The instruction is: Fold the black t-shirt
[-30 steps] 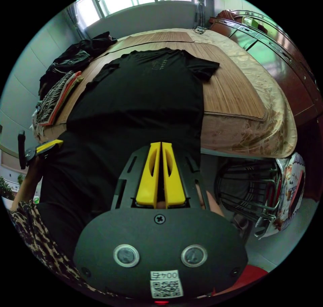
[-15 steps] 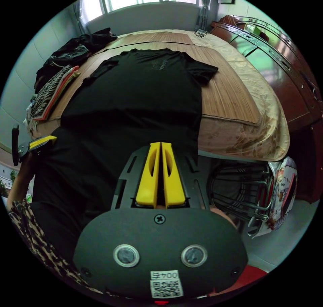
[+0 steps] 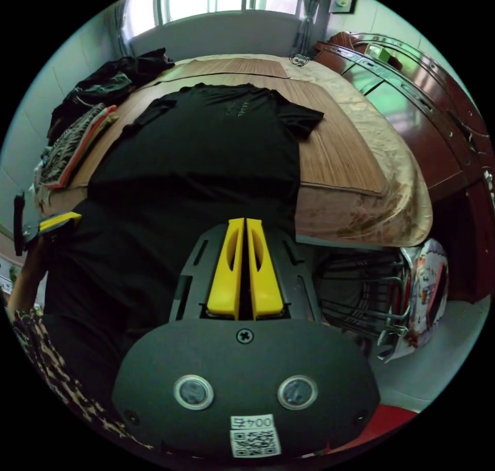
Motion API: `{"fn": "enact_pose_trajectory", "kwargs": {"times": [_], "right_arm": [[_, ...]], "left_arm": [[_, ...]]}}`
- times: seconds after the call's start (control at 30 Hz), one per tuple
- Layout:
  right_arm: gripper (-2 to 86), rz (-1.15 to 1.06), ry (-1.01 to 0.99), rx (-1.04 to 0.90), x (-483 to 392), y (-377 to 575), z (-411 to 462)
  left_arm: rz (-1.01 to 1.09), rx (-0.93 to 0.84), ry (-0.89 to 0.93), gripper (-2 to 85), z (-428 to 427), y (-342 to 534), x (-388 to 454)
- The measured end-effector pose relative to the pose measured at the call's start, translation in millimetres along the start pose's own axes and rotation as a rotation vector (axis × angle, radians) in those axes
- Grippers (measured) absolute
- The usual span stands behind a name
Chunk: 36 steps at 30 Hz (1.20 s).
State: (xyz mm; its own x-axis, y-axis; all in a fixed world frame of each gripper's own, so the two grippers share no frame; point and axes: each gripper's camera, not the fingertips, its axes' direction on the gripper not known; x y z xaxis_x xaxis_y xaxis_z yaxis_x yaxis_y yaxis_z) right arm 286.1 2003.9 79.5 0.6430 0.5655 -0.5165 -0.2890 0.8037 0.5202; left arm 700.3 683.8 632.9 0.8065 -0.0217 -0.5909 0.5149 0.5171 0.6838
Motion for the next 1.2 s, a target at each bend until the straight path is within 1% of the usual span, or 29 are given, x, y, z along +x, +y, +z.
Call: {"fn": "enact_pose_trajectory", "kwargs": {"times": [0.3, 0.53, 0.73, 0.97, 1.1, 1.2], "right_arm": [[0.0, 0.05, -0.106, 0.041, 34.1, 10.6, 0.9], [-0.7, 0.067, -0.255, 0.043, 65.2, 15.5, 6.1], [-0.7, 0.077, -0.292, 0.044, 81.3, 17.1, 11.1], [0.1, 0.1, -0.172, 0.013, 88.1, 14.0, 17.6], [0.4, 0.088, -0.18, 0.028, 94.3, 14.4, 18.7], [0.6, 0.097, -0.192, -0.026, 101.5, 11.3, 25.7]], "left_arm": [[-0.001, -0.001, -0.001, 0.1, 3.0, -1.2, -3.4], [-0.002, -0.004, 0.002, 0.1, 5.5, -1.9, -6.7], [-0.002, -0.006, 0.001, 0.1, 7.1, -2.1, -8.9], [-0.003, -0.007, 0.003, 0.1, 9.0, -2.3, -12.5], [-0.004, -0.007, 0.004, 0.1, 10.0, -2.1, -14.7], [-0.005, -0.007, 0.007, 0.2, 10.8, -2.0, -16.6]]}}
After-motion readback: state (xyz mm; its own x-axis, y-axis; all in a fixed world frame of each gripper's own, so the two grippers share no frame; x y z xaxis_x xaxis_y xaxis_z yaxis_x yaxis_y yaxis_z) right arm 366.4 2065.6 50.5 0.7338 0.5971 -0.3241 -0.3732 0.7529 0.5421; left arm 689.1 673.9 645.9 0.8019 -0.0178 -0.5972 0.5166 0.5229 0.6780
